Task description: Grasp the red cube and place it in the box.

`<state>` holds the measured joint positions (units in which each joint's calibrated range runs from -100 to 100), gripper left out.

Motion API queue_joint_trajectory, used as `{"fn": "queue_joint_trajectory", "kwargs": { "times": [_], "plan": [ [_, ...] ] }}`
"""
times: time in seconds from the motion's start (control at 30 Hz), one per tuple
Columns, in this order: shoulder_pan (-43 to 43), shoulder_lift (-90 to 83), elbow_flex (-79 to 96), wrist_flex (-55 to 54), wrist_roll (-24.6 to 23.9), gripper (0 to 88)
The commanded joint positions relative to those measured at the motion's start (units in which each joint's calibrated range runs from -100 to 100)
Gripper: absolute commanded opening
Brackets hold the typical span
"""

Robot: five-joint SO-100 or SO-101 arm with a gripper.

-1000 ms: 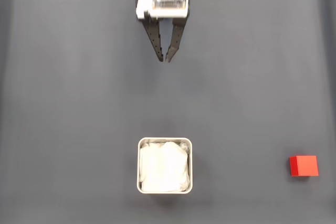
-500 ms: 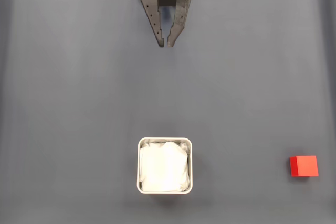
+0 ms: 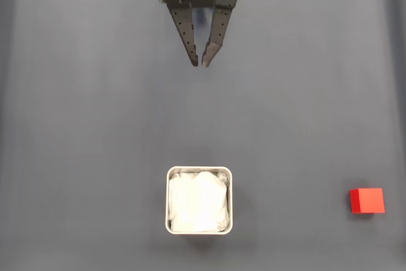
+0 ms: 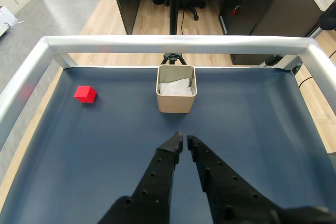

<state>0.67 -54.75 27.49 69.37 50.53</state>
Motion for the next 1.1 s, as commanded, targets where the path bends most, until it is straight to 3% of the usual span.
{"fn": "queue_joint_trajectory", "kwargs": {
  "times": [0.0, 1.07],
  "plan": [
    [-0.9, 1.5, -2.7, -0.2, 0.4, 0.0],
    [-17.1, 16.8, -3.7, -13.3, 1.9, 1.0]
  ]
}}
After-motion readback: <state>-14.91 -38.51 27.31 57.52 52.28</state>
